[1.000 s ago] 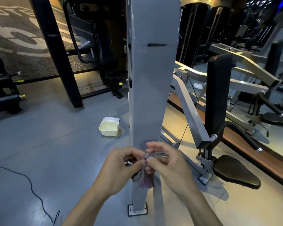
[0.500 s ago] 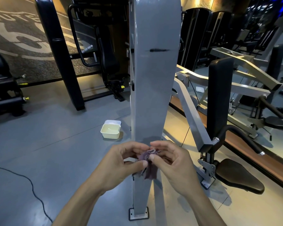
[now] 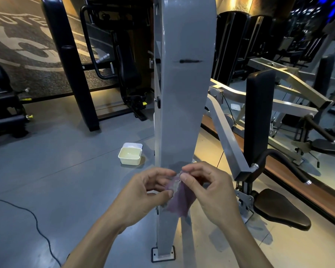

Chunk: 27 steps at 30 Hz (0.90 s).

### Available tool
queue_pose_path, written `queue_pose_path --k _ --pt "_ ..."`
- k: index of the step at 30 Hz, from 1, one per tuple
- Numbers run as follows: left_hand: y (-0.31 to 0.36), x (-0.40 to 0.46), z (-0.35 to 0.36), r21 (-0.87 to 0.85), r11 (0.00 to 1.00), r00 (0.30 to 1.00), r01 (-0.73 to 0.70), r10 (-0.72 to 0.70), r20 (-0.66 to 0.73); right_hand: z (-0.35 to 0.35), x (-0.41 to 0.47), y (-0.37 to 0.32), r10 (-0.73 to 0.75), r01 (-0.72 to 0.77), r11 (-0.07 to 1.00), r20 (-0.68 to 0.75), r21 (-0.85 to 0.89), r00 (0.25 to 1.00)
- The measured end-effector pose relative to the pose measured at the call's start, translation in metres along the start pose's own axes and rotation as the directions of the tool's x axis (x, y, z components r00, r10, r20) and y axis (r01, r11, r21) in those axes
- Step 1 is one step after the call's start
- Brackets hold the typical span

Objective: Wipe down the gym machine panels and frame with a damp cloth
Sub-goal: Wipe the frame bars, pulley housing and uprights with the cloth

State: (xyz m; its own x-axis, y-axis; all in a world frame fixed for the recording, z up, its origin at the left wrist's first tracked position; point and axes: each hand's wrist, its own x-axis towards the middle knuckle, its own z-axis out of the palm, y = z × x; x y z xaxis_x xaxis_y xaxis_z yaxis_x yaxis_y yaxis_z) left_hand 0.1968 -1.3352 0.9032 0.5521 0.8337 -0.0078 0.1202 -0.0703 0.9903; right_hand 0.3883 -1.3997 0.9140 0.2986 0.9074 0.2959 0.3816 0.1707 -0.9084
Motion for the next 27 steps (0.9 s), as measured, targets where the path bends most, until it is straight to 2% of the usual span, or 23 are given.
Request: queue_pose_path --k 4,9,12,16,21,25,27 --pt "0.001 -0.003 0.007 -0.016 0.999 0.999 -0.031 0.031 0.008 -0.003 -0.001 0.001 0.007 -0.006 0.999 -0.039 0.047 0.999" --pt "0.000 -0.001 0.013 0.092 0.991 0.987 -0.096 0.107 -0.116 -0.001 -0.006 0.005 0.020 -0.011 0.986 -0.052 0.166 0.998" --pt "0.004 0.000 0.010 0.137 0.982 0.976 -0.134 0.154 -0.154 -0.004 -0.009 0.008 -0.007 0.007 0.986 0.001 0.167 1.000" --pt "0.010 0.000 0.003 0.253 0.954 0.971 -0.160 0.199 -0.135 -0.006 -0.013 0.010 -0.024 0.007 0.984 0.094 0.179 0.995" --pt "0.015 -0.001 0.000 0.295 0.929 0.959 -0.224 0.264 -0.106 -0.012 -0.010 -0.001 -0.029 0.021 0.989 0.056 0.143 0.998" --pt "0.011 -0.002 0.000 0.417 0.846 0.924 -0.331 0.381 -0.040 -0.012 -0.006 -0.015 0.039 -0.042 0.993 0.025 0.110 0.999" --pt "0.008 -0.004 0.001 0.424 0.834 0.920 -0.354 0.392 -0.002 -0.013 -0.004 -0.020 0.052 -0.052 0.995 0.003 0.080 0.999"
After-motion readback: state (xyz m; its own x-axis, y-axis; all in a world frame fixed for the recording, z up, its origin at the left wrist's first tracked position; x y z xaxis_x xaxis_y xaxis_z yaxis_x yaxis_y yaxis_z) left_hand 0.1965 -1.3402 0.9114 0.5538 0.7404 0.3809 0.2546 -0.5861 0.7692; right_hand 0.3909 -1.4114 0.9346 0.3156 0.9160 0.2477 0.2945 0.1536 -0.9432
